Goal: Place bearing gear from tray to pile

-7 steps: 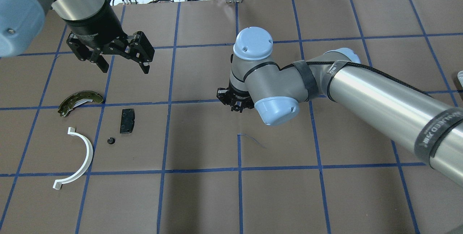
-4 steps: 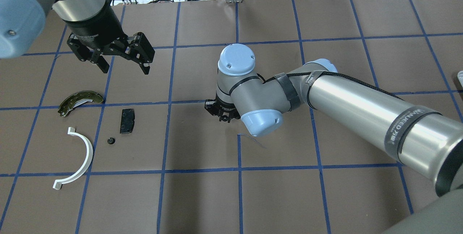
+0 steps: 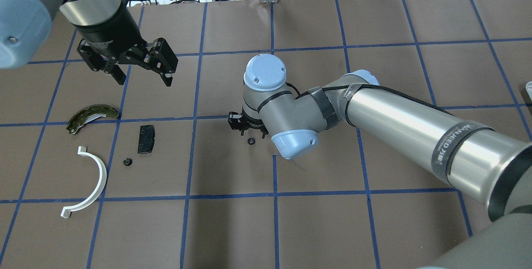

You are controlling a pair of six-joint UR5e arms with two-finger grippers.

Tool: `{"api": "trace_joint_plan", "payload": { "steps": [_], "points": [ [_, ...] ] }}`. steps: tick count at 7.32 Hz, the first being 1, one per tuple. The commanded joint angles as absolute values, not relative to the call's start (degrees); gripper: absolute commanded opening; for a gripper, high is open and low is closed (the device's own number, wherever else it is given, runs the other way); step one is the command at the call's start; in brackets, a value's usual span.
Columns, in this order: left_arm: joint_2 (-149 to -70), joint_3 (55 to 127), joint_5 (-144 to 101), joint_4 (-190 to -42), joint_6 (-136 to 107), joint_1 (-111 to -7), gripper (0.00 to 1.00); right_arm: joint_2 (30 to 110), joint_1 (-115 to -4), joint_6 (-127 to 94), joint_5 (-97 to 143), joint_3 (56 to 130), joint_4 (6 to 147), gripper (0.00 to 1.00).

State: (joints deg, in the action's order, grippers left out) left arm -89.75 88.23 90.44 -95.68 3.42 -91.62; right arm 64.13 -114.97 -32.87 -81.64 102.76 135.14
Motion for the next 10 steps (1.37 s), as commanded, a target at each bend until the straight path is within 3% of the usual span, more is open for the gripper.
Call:
{"api": "trace_joint_plan", "payload": {
  "steps": [1,5,8,10],
  "points": [
    [-90.6,88.2,89.8,-95.4,3.4,-91.7,1.0,69.1,-108.1,-26.9,-81.4,103.0,131.0,1.0],
    [-98.9,90.7,89.7,-88.5,-4.1,-97.5,1.0,80.0,-90.5,-5.4,-82.2,103.1,115.8,1.0],
    [-105.1,100.9,89.9,-65.7,-11.0,-103.7,1.0,88.3,-86.2,0.6,-88.7,102.6,105.4,1.0],
    [-107.0,108.9,89.8,-54.7,-14.9,-105.6,1.0,90.1,-86.0,0.6,-89.6,95.7,94.6,1.0]
  ]
}}
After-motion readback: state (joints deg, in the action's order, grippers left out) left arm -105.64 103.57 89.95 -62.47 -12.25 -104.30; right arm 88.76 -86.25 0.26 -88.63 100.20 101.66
